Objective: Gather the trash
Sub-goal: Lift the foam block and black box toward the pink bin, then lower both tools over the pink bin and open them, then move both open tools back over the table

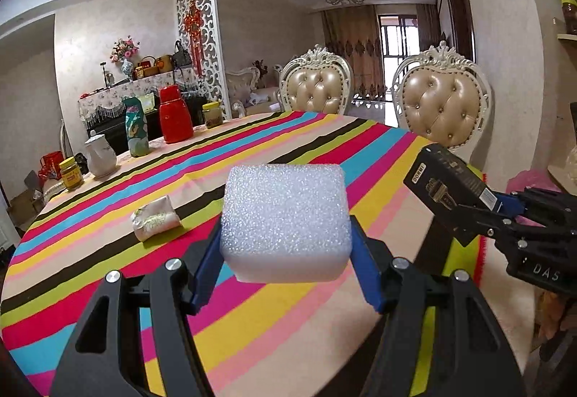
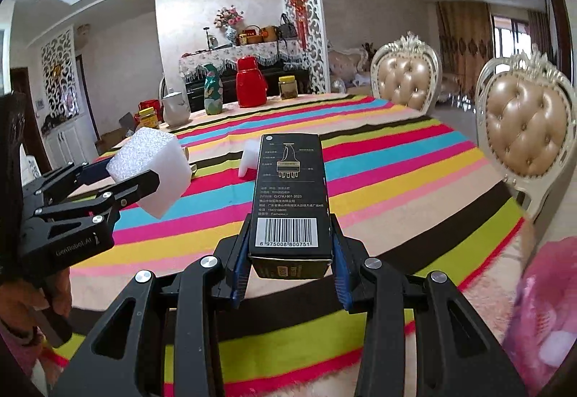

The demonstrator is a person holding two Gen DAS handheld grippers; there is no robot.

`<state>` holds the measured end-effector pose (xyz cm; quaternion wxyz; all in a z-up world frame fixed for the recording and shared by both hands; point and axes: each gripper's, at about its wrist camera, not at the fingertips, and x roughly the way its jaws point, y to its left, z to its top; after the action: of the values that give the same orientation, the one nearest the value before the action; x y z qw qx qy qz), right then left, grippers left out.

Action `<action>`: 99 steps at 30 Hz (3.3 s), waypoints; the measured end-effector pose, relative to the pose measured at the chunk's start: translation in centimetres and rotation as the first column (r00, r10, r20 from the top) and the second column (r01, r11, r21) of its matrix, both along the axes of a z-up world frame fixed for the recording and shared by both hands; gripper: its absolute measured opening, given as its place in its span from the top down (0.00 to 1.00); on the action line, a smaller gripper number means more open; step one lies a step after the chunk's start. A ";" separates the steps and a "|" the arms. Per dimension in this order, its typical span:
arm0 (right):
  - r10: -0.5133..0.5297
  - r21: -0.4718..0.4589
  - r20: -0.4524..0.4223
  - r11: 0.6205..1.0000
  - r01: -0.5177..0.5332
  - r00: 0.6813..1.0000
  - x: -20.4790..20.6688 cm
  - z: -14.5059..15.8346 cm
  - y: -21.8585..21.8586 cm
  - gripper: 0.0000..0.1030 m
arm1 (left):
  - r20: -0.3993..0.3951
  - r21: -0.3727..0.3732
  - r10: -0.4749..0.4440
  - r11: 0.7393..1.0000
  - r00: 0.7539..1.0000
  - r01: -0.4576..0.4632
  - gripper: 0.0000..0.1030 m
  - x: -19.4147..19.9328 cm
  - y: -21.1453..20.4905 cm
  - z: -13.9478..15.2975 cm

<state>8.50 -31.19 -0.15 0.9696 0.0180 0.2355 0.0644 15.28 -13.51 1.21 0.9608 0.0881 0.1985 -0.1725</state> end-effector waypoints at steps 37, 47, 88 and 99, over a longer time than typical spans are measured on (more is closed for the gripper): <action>-0.320 -0.037 0.021 0.947 0.320 0.947 -9.6 -0.5 -15.7 0.63 | -0.008 -0.012 -0.320 0.947 0.947 0.320 0.39 -4.3 -16.0 -0.4; -0.514 -0.035 -0.014 0.858 0.513 0.858 -13.9 -2.2 -24.2 0.63 | -0.051 -0.032 -0.523 0.853 0.851 0.522 0.39 -5.9 -25.9 -1.7; -0.361 -0.016 -0.038 0.933 0.361 0.932 -9.3 -2.4 -20.1 0.38 | 0.040 0.042 -0.181 0.983 0.983 0.179 0.05 0.2 -14.6 -2.2; -0.108 -0.086 -0.052 0.991 0.103 0.993 -1.4 -1.7 -5.9 0.31 | -0.045 -0.002 0.087 0.996 0.995 -0.087 0.05 4.5 -0.4 -2.5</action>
<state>7.12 -37.06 -1.83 0.9645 -0.0081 0.2638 0.0028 19.82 -13.89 -1.30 0.9629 0.0735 0.2234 -0.1327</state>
